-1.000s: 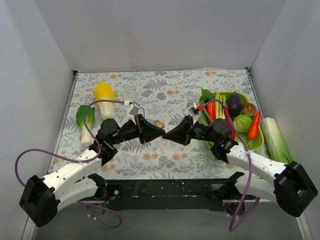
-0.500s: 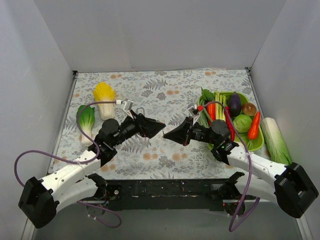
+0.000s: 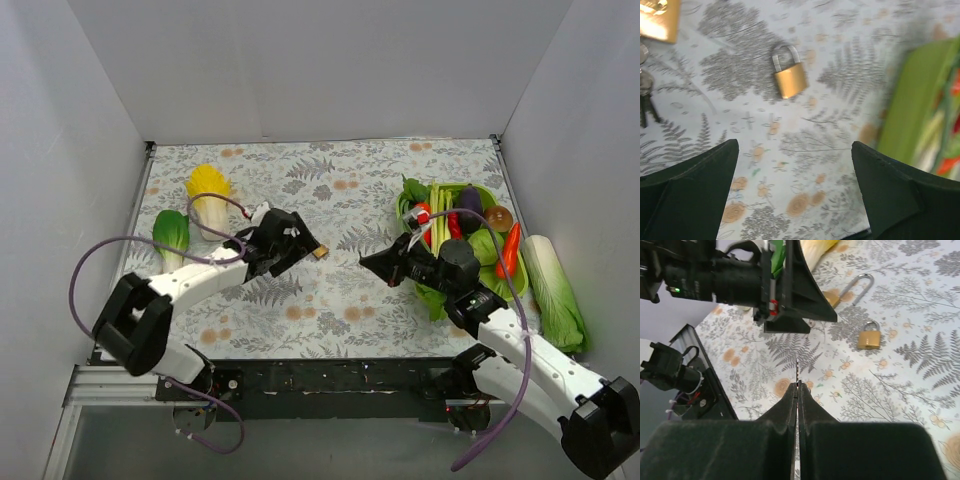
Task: Unlock with the key
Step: Pick up the lock from the center of the board.
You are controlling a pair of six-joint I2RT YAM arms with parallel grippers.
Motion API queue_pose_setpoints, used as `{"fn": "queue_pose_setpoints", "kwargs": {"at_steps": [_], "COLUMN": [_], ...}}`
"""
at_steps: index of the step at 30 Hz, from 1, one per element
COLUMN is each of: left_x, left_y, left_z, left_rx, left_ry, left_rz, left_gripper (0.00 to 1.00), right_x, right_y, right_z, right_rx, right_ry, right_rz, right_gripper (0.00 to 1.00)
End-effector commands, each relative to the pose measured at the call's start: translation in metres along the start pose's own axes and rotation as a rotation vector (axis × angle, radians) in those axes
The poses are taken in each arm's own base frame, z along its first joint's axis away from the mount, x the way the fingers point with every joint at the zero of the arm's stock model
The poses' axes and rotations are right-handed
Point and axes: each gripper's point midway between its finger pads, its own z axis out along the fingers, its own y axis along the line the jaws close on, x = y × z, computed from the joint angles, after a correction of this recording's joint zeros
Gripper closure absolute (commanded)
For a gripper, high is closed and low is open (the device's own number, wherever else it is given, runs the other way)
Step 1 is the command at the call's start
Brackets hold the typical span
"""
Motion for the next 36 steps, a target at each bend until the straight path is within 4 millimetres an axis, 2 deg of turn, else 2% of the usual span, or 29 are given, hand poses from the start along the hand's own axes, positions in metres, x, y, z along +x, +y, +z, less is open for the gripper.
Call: {"fn": "queue_pose_setpoints", "kwargs": {"at_steps": [1, 3, 5, 7, 10, 14, 17, 18, 20, 21, 24, 28, 36], "left_x": [0.013, 0.023, 0.021, 0.025, 0.031, 0.028, 0.026, 0.023, 0.024, 0.020, 0.022, 0.027, 0.040], "left_y": [0.033, 0.043, 0.035, 0.037, 0.043, 0.038, 0.049, 0.044, 0.054, 0.045, 0.045, 0.047, 0.066], "left_z": [0.024, 0.044, 0.052, 0.064, 0.074, 0.085, 0.090, 0.093, 0.097, 0.100, 0.107, 0.115, 0.113], "left_rx": [-0.266, -0.347, -0.381, -0.430, -0.474, -0.507, -0.581, -0.582, -0.639, -0.629, -0.657, -0.669, -0.736], "left_ry": [0.035, 0.061, 0.067, 0.086, 0.109, 0.110, 0.109, 0.103, 0.111, 0.105, 0.126, 0.151, 0.176], "left_rz": [-0.005, 0.022, 0.038, 0.054, 0.065, 0.084, 0.121, 0.123, 0.160, 0.160, 0.178, 0.193, 0.233], "left_gripper": [0.06, 0.06, 0.05, 0.05, 0.05, 0.12, 0.17, 0.22, 0.25, 0.27, 0.28, 0.35, 0.43], "right_x": [-0.014, -0.013, -0.010, -0.004, -0.003, -0.002, -0.002, -0.001, -0.003, -0.001, -0.001, 0.002, 0.007], "right_y": [-0.014, -0.011, -0.010, -0.012, -0.012, -0.015, -0.017, -0.018, -0.016, -0.016, -0.014, -0.012, -0.013], "right_z": [-0.013, -0.017, -0.022, -0.025, -0.032, -0.040, -0.044, -0.045, -0.046, -0.047, -0.047, -0.048, -0.048], "right_rx": [0.121, 0.109, 0.105, 0.114, 0.126, 0.150, 0.166, 0.170, 0.165, 0.164, 0.152, 0.136, 0.130], "right_ry": [-0.020, -0.033, -0.042, -0.042, -0.057, -0.067, -0.072, -0.071, -0.084, -0.082, -0.093, -0.091, -0.085], "right_rz": [-0.090, -0.098, -0.098, -0.094, -0.106, -0.138, -0.153, -0.155, -0.164, -0.164, -0.163, -0.160, -0.152], "right_gripper": [0.99, 0.99, 0.99, 0.99, 0.99, 0.99, 0.99, 0.99, 0.99, 0.99, 0.99, 0.99, 0.99]}}
